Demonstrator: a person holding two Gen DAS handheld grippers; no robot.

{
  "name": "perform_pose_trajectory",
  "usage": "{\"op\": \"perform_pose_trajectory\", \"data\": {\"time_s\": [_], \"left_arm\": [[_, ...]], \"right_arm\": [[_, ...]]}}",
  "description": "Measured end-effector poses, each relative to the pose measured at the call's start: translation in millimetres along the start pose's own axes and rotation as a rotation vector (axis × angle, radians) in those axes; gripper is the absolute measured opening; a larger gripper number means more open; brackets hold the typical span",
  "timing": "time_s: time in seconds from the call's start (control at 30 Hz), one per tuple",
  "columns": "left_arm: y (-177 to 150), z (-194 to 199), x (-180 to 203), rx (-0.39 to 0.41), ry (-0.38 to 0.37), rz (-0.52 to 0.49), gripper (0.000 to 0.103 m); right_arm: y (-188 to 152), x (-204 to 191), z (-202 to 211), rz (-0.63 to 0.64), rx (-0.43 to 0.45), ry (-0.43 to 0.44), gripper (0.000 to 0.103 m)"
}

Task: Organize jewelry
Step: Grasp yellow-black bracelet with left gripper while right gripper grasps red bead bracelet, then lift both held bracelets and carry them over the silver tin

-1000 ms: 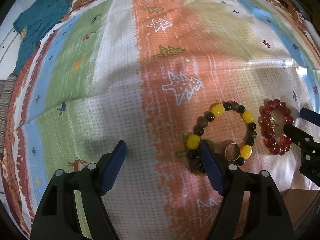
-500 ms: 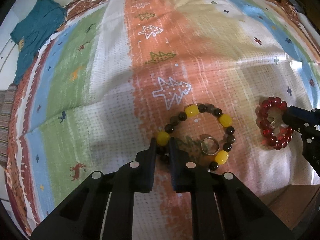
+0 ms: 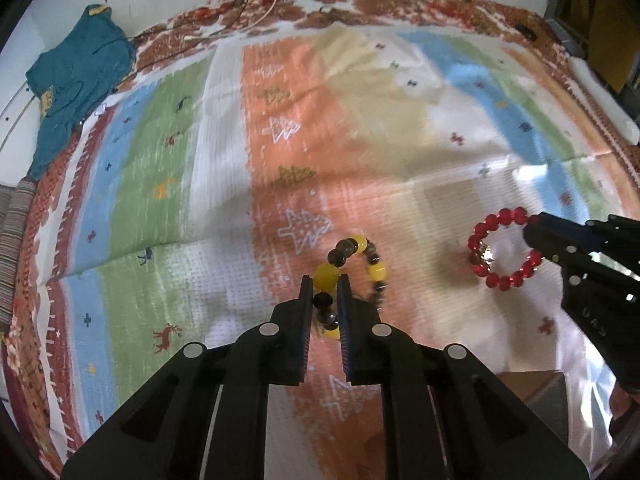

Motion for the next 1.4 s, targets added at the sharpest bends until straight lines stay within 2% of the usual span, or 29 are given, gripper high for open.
{"op": "perform_pose_trajectory", "data": {"time_s": [0.13, 0.7, 0.97, 1.4], "left_arm": [[2.3, 14.3, 6.2, 0.031, -0.031, -0.003, 0.012], [0.2, 60.0, 17.8, 0.092, -0.067, 0.013, 0.012], [-3.4, 83.3, 24.5, 0.140, -0.075, 0.025, 0.012], [-18.2, 104.6, 30.4, 0.154, -0.091, 0.034, 0.012]], "right_arm": [[1.2, -1.7, 12.0, 0.001, 0.023, 0.005, 0.014], [-6.9, -5.4, 45.3, -0.015, 0.068, 0.040, 0.014], [-10.9, -9.6, 61.8, 0.015, 0.104, 0.021, 0.014], [-20.5, -17.4, 89.4, 0.023, 0.144, 0.047, 0.014]]}}
Point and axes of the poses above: each gripper's, at about its wrist camera, not at the fingertips, and z roughly against the way its jaws point, x to its right, y to its top, the point moved 4 cm from there along -z, roughly the way its jaws point, and after that the axes turned 3 degrees about x, right-handed, at the moved point
